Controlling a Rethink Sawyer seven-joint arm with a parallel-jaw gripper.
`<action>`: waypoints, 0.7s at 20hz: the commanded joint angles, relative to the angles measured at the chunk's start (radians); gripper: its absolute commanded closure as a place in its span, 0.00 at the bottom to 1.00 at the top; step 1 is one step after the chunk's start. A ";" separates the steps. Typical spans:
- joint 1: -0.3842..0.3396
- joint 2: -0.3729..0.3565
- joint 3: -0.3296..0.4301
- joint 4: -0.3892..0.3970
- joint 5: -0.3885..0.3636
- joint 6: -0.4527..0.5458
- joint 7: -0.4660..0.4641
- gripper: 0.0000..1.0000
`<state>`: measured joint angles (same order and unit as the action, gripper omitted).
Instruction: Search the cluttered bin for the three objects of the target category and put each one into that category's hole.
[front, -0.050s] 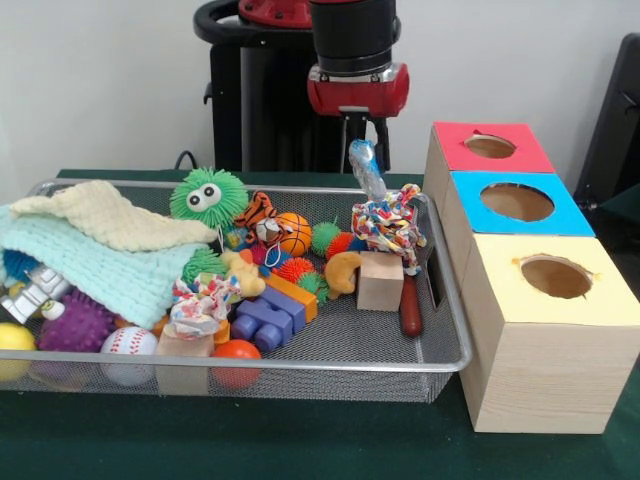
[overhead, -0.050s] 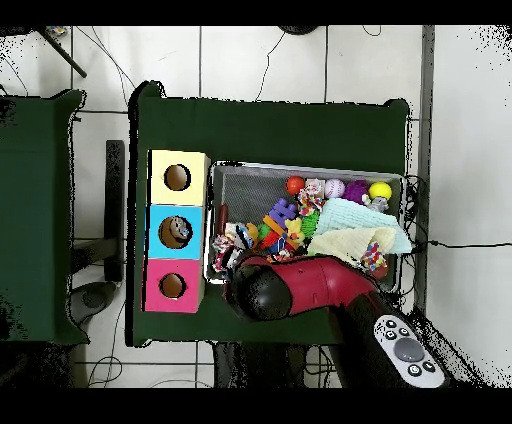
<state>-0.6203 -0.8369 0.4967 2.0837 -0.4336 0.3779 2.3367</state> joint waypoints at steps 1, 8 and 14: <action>0.065 0.078 0.038 -0.047 -0.057 0.092 -0.100 1.00; 0.091 0.126 0.087 -0.035 0.007 0.136 -0.106 1.00; 0.099 0.139 0.111 -0.012 0.015 0.121 -0.091 1.00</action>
<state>-0.5251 -0.7501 0.5333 2.0827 -0.4342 0.3941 2.3367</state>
